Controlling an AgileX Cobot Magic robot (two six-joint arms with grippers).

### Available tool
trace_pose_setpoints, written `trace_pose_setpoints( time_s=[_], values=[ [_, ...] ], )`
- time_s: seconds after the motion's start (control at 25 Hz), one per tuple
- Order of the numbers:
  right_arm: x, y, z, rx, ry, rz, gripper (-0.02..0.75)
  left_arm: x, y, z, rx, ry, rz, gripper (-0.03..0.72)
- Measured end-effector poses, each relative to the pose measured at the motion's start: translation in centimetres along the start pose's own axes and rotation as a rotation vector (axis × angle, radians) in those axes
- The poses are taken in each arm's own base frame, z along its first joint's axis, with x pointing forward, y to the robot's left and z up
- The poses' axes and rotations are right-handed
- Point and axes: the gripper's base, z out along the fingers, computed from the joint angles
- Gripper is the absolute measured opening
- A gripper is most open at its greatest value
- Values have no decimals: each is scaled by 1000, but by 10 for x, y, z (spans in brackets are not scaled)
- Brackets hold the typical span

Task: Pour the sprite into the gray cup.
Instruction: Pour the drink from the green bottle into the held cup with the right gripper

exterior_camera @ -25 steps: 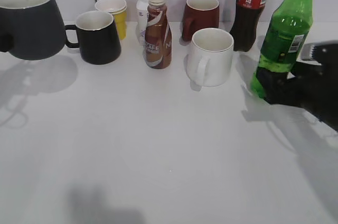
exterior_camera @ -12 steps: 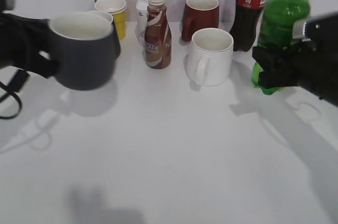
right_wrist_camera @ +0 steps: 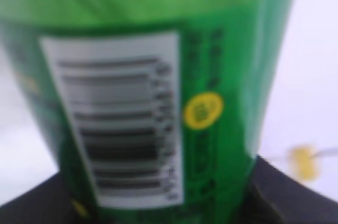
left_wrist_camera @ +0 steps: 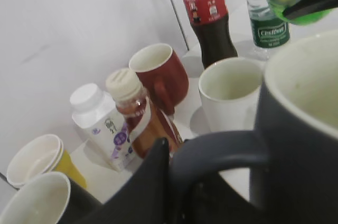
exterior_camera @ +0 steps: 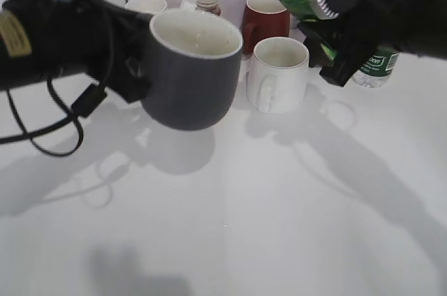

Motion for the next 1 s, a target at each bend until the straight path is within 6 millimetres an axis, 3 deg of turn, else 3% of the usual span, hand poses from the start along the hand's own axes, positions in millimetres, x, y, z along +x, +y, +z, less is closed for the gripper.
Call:
trace_pose_setpoints(
  time_s=[0.4,0.68,1.0],
  values=[
    [-8,-11,1,19,3,-445,368,-1,0,-1,3,30,-1,44],
    [-11,-13,1,46,-19,-609,368,-1,-1,-1,5,33,-2,44],
    [-14,-22,0,152,-19,-685,368,-4,-10,-1,36,23,7,44]
  ],
)
